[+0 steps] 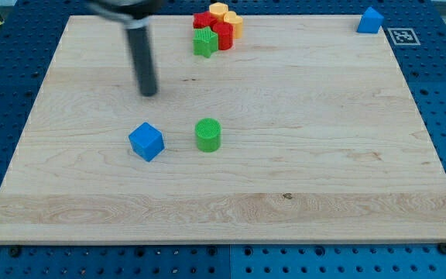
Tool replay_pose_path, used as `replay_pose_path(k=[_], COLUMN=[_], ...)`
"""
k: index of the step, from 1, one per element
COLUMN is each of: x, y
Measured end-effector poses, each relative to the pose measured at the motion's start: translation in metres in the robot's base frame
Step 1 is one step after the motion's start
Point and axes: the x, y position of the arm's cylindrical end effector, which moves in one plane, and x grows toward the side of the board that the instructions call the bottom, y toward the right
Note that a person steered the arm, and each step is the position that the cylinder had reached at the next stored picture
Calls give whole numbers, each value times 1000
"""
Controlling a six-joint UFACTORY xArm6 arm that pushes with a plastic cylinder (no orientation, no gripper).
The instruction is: Point at the blue cube
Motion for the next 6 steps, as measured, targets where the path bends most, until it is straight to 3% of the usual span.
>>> replay_pose_path(k=[1, 3, 6], x=[25, 123, 98], y=[-29, -28, 17])
